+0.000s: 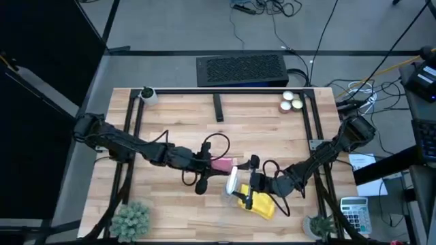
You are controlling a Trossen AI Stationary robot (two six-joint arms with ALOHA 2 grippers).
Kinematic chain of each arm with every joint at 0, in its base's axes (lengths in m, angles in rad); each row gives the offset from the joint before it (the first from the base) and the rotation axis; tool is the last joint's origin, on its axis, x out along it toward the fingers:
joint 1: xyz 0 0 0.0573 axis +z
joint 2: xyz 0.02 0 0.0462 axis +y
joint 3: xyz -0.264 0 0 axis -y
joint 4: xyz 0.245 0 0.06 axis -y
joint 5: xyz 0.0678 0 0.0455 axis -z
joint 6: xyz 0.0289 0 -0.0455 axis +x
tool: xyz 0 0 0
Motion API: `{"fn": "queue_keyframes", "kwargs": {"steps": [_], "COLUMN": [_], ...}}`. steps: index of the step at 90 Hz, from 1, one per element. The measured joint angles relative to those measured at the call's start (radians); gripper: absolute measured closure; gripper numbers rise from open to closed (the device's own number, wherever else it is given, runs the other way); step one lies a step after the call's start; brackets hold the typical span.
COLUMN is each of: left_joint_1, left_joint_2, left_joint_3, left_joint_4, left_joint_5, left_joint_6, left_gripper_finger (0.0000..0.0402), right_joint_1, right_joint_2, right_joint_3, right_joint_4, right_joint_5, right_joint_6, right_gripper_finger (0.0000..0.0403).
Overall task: Apply microfiber cloth
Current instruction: Spray the back of the pink cellphone using the white spray bottle
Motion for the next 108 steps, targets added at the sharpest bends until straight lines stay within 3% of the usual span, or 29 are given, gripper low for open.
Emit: {"fn": "queue_keyframes", "kwargs": {"steps": [28,44,53,92,108], "left_joint_1": [-0.046,-0.036,0.001,0.067,0.079], "left_joint_2": [-0.108,-0.138,-0.104,0.094,0.138], "left_joint_3": [0.001,0.002,0.002,0.002,0.002], "left_joint_4": [-0.139,-0.188,-0.113,0.197,0.231], "left_joint_5": [-0.011,-0.16,-0.168,0.058,0.113], "left_joint_6": [0.0,0.04,0.06,0.026,-0.009], "left_gripper_finger": [0.0392,0.0392,0.0392,0.0392,0.0392], "right_joint_1": [0.0,0.0,0.0,0.004,0.004], "right_joint_2": [0.001,0.001,0.001,0.001,0.001], "right_joint_3": [0.0,0.0,0.0,0.001,0.001], "right_joint_4": [-0.008,-0.006,-0.005,0.001,0.0], "right_joint_5": [0.012,-0.017,-0.058,-0.136,-0.139], "right_joint_6": [0.003,0.012,0.027,0.038,0.034], "right_gripper_finger": [0.003,0.003,0.003,0.003,0.003]}}
